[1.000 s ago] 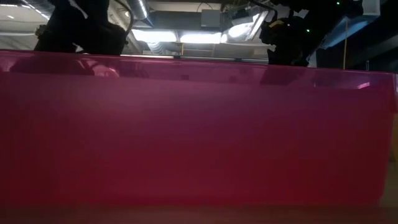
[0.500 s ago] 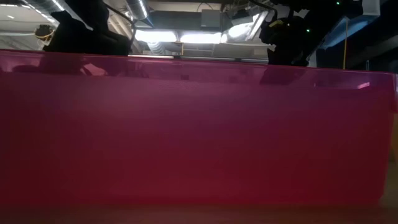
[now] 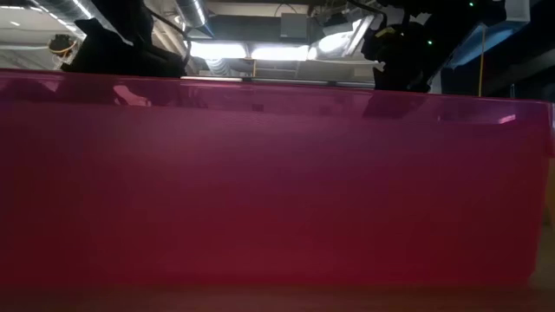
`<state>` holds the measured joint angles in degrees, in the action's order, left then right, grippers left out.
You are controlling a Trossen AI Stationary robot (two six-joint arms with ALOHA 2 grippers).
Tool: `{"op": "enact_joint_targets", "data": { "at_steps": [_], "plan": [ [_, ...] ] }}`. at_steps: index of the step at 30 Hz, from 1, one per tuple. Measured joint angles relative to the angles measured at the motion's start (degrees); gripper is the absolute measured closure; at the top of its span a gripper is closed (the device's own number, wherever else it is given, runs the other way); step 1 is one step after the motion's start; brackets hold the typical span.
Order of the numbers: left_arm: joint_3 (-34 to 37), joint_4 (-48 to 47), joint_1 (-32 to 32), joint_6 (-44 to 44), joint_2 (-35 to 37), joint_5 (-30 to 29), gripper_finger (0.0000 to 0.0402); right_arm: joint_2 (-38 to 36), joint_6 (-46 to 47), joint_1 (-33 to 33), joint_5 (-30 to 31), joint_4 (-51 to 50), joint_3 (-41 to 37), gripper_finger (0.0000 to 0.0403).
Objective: Sort produce into baskets
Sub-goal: Put the yellow lemon into the transparent bin
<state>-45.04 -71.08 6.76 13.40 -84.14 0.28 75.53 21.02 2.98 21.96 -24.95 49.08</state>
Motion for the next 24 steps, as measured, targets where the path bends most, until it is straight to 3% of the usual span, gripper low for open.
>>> {"op": "enact_joint_targets", "data": {
  "at_steps": [5, 12, 24],
  "plan": [
    [0.0, 4.5, 0.0, -0.5, 0.0, 0.0, 0.0164, 0.0, 0.0, 0.0, 0.0, 0.0, 0.0, 0.0084],
    [-0.2, -0.3, 0.4, -1.6, 0.3, -0.9, 0.0164, 0.0, -0.2, 0.0, -0.1, 0.2, 0.0, 0.0084],
    [-12.1, -5.2, -4.2, 0.2, 6.9, -3.3, 0.0164, 0.0, -1.4, 0.0, 0.4, 1.3, 0.0, 0.0084]
  ]
}}
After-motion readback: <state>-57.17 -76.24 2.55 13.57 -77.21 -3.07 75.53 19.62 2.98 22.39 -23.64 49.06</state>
